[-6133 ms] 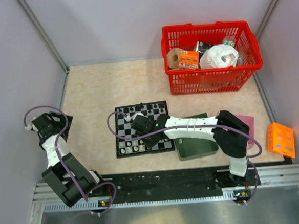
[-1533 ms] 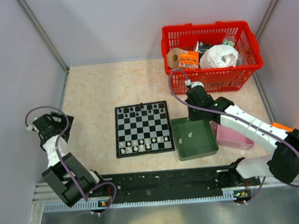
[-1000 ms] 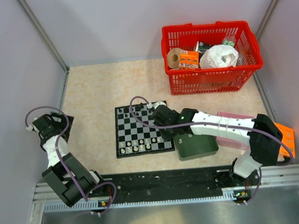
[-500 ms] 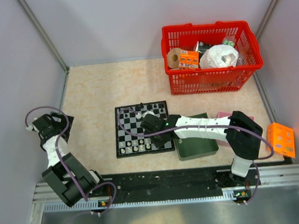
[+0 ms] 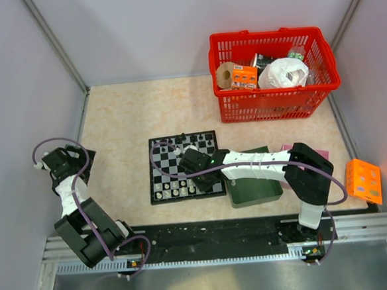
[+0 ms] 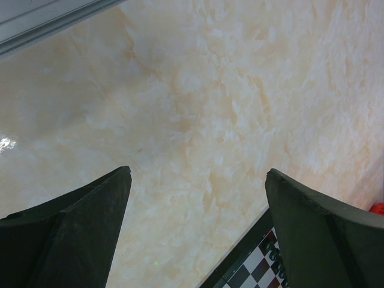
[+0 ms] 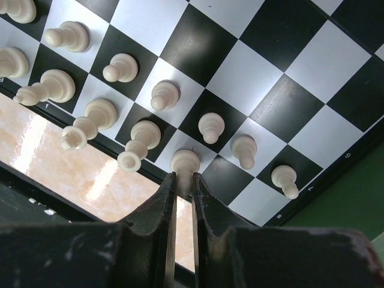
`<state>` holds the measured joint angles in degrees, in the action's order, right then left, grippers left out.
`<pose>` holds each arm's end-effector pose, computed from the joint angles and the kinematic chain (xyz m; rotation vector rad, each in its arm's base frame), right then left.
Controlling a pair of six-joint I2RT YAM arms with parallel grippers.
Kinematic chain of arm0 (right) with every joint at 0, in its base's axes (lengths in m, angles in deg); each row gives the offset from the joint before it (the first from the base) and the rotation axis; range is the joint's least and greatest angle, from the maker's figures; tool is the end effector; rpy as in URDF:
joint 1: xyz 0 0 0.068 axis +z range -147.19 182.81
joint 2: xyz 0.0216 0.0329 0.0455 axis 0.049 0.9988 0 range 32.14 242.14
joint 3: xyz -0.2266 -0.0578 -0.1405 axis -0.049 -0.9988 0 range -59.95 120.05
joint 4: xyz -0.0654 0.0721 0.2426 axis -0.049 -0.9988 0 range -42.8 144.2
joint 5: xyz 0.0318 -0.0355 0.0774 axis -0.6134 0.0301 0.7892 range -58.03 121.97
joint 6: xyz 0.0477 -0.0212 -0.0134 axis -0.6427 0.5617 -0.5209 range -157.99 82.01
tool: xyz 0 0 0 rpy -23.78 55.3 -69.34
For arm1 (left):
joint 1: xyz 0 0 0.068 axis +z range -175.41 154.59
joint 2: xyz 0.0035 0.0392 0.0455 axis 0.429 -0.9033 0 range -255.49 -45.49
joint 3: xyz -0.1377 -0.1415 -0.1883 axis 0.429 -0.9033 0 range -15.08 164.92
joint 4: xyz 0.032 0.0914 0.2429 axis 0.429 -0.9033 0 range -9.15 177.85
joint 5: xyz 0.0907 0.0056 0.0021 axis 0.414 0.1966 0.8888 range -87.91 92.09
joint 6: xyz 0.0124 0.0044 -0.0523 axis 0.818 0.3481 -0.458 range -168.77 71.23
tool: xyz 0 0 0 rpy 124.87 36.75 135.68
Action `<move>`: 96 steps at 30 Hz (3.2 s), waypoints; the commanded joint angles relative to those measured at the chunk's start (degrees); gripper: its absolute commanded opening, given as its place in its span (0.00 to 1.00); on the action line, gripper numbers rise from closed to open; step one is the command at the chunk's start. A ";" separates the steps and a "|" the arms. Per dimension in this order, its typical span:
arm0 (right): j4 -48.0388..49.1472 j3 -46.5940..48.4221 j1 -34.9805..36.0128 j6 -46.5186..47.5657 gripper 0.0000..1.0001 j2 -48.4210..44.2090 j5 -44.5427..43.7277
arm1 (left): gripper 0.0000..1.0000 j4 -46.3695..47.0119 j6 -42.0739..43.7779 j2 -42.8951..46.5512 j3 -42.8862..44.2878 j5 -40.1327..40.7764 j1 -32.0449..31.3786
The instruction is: Set up the chess pieces on the board
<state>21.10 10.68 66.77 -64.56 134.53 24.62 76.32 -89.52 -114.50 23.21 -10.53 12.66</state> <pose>0.1634 0.3240 0.1945 -0.8371 2.5953 0.3085 0.1994 0.1464 0.2133 -1.3726 1.8481 -0.2782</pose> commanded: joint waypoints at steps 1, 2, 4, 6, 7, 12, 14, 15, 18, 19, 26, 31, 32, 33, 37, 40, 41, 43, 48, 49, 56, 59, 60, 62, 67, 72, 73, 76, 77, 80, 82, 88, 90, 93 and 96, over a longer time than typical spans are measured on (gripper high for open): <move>2.16 1.79 0.55 0.46 0.10 0.27 0.50 | 0.99 2.30 0.23 0.55 0.04 -0.12 0.43; 2.25 1.79 0.63 0.55 0.11 0.44 0.59 | 0.99 2.30 0.23 0.55 -0.14 -0.12 0.52; 2.17 1.70 0.64 0.46 0.16 -0.17 0.59 | 0.99 2.21 0.41 0.46 -0.05 0.05 0.52; 2.16 1.70 0.64 0.55 0.19 -0.78 0.68 | 0.99 2.21 0.32 0.72 -0.14 0.05 0.52; 2.16 1.79 0.64 0.55 0.21 -1.05 0.76 | 0.99 2.13 0.32 0.72 -0.14 -0.12 0.52; 2.08 1.97 0.63 0.64 0.32 -4.03 0.94 | 0.99 2.13 0.41 0.90 -0.14 -0.30 0.43; 1.64 2.05 0.64 0.64 0.32 -5.79 0.50 | 0.99 2.04 0.32 1.07 -0.05 -0.12 0.43; 1.55 1.97 0.64 0.73 0.33 -7.19 -0.02 | 0.99 1.95 0.41 1.16 -0.14 -0.12 0.52; 1.55 0.13 0.46 0.12 0.44 -12.54 -4.93 | 0.99 1.69 0.50 1.42 0.04 -0.03 0.52; 1.55 -0.84 0.11 -0.15 0.46 -14.39 -6.52 | 0.99 1.51 0.41 1.51 0.04 -0.03 0.52; 2.16 -12.25 -8.75 -4.37 0.51 -28.28 -12.68 | 0.99 2.04 -0.20 1.69 -0.23 -0.56 0.52; 1.55 -20.52 -21.05 -6.56 0.53 -34.44 -10.50 | 0.99 3.70 -0.73 1.25 -1.10 -1.88 0.43; 1.55 -22.19 -22.64 -7.00 0.53 -34.62 -9.36 | 0.99 3.79 -0.73 1.16 -1.19 -1.88 0.52; 1.55 -23.16 -24.05 -7.44 0.53 -34.80 -8.47 | 0.99 3.88 -0.82 1.16 -1.19 -1.88 0.52; 1.64 -25.45 -25.56 -8.59 0.52 -32.61 -6.36 | 0.99 4.06 -1.17 1.16 -1.46 -1.70 0.43; 1.81 -25.11 -25.64 -9.11 0.48 -29.62 -5.22 | 0.99 4.15 -1.08 0.99 -1.37 -1.97 0.52; 1.81 -24.93 -25.73 -9.20 0.47 -28.40 -4.52 | 0.98 4.06 -1.08 1.16 -1.19 -2.05 0.52; 1.99 -24.32 -25.56 -9.47 0.47 -26.81 -3.90 | 0.98 3.80 -1.08 1.25 -1.19 -1.97 0.43; 2.87 -23.52 -25.64 -9.91 0.46 -24.70 -3.10 | 0.99 3.88 -1.00 1.25 -1.10 -1.88 0.52; 3.13 -23.52 -25.73 -9.91 0.46 -24.52 -3.10 | 0.98 3.80 -1.08 1.16 -1.02 -1.88 0.52; 4.18 -23.08 -25.64 -10.26 0.45 -22.15 -3.37 | 0.98 4.06 -1.00 0.63 -0.75 -1.97 0.43; 4.97 -22.99 -25.64 -10.52 0.41 -21.97 -3.19 | 0.98 4.15 -1.17 0.55 -0.75 -1.97 0.52; 5.24 -22.99 -25.56 -10.52 0.40 -21.79 -3.28 | 0.98 4.15 -1.08 0.46 -0.75 -2.05 0.43; 5.33 -22.73 -25.64 -10.52 0.39 -21.71 -3.45 | 0.98 4.15 -1.08 0.37 -0.58 -1.97 0.52; 5.33 -22.55 -25.56 -10.17 0.34 -21.27 -3.11 | 0.98 4.23 -1.08 0.28 -0.66 -2.14 0.52; 5.15 -22.64 -25.64 -9.73 0.30 -21.00 -2.58 | 0.98 4.23 -1.08 0.20 -0.67 -2.06 0.52; 5.15 -22.73 -25.64 -9.73 0.30 -21.00 -2.40 | 0.98 4.23 -1.17 0.11 -0.75 -2.06 0.52; 5.24 -22.73 -25.64 -9.47 0.23 -20.74 -2.31 | 0.98 4.32 -1.08 0.02 -0.84 -2.14 0.43; 5.15 -22.73 -25.64 -9.38 0.23 -20.74 -2.31 | 0.98 4.32 -1.08 0.11 -1.02 -2.14 0.43; 5.07 -22.73 -25.64 -9.12 0.22 -20.83 -2.31 | 0.98 4.24 -1.08 0.37 -1.10 -1.97 0.52; 5.15 -22.73 -25.64 -8.85 0.16 -20.83 -2.23 | 0.98 4.23 -1.00 0.37 -1.10 -1.97 0.43; 4.71 -22.03 -25.64 -7.54 0.04 -21.44 -2.40 | 0.98 4.41 -1.00 0.28 -1.19 -2.06 0.52; 4.36 -21.59 -25.64 -7.01 0.01 -21.79 -2.49 | 0.98 4.50 -1.08 0.28 -1.28 -2.14 0.43; 3.75 -20.54 -25.56 -6.04 0.00 -22.85 -2.14 | 0.98 4.59 -1.08 0.11 -1.37 -2.23 0.43; 2.17 -18.17 -24.86 -4.55 0.00 -24.16 -1.00 | 0.98 4.59 -1.08 0.11 -1.28 -2.23 0.52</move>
<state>23.86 -12.20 41.37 -71.53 113.38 22.78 77.96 -90.64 -114.29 21.96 -12.06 12.66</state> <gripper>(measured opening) 0.067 0.983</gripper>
